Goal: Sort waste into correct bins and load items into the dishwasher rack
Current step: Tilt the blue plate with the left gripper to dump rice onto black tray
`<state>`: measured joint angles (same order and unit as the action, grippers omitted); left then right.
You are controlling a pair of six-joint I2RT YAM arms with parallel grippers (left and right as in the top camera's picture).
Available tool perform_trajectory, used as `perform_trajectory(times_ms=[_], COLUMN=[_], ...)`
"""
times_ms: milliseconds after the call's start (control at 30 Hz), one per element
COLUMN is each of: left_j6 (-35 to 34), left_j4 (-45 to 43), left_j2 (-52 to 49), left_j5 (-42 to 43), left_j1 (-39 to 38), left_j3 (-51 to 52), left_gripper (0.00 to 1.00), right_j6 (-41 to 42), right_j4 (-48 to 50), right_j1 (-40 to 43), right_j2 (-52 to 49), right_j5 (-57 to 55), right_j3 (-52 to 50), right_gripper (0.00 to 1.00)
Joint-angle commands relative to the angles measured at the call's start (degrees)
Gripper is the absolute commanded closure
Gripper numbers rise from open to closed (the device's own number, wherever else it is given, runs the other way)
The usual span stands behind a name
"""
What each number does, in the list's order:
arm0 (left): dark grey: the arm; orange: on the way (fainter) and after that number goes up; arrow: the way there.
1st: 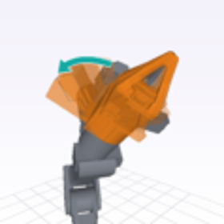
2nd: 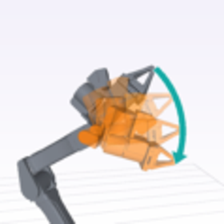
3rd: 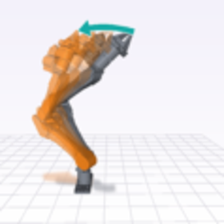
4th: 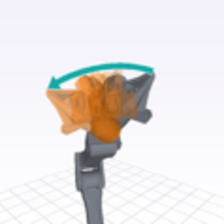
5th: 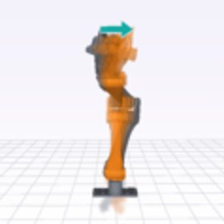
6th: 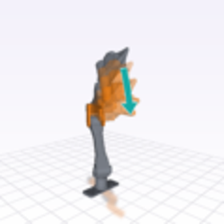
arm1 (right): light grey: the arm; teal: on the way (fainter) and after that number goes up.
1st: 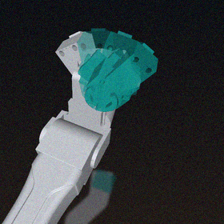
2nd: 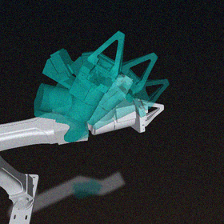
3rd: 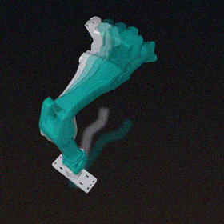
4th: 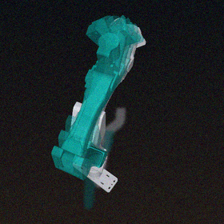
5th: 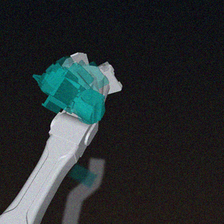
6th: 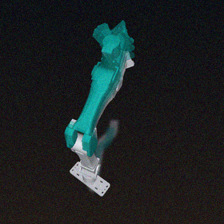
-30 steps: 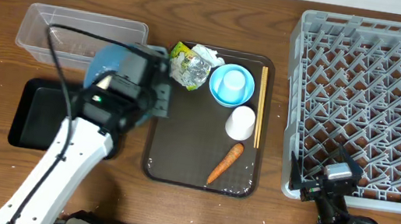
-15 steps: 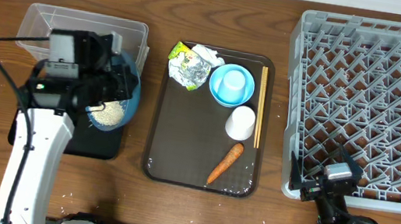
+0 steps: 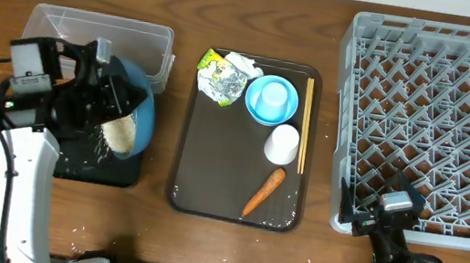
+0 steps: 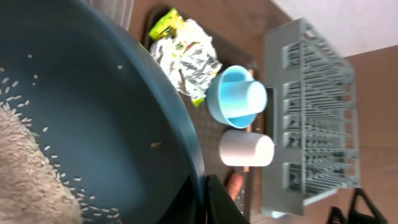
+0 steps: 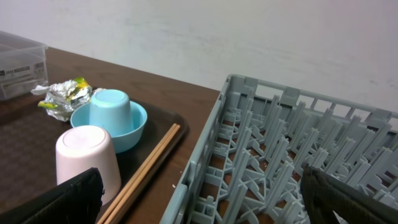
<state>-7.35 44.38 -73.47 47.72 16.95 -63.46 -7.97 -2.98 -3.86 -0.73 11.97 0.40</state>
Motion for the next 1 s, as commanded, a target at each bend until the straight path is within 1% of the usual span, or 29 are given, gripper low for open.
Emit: perform_trajectory(times_ms=[0,167,467,567,633,767,967], left_j6=[2.8,2.8,2.8,2.9,4.6,4.8,4.8], left_j4=[0.2,0.2,0.2,0.2,0.1,0.7,1.5], left_j2=[1.2,1.2,1.1,1.1,1.1,0.8,-0.3], left_j5=[8.4,14.6,15.0,19.1,23.3,27.6,28.9], left_j1=[2.3,5.6,11.6,13.4,14.6,16.9,20.8], left_j3=[0.5,1.9,4.3,4.4,4.4,4.4,4.4], left_gripper=[0.94,0.93,0.94,0.94,0.94,0.94,0.94], right_j6=[0.0,0.0,0.0,0.0,0.0,0.0,0.0], right_j4=[-0.2,-0.2,-0.2,-0.2,-0.2,-0.2,-0.2], right_j1=[-0.7,-0.7,-0.7,-0.7,-0.7,-0.7,-0.7], right_j2=[0.1,0.1,0.1,0.1,0.1,0.1,0.1], right_j5=[0.1,0.1,0.1,0.1,0.1,0.1,0.1], right_j3=[-0.1,-0.1,-0.1,-0.1,-0.1,-0.1,-0.1], right_gripper=[0.01,0.01,0.01,0.01,0.01,0.01,0.01])
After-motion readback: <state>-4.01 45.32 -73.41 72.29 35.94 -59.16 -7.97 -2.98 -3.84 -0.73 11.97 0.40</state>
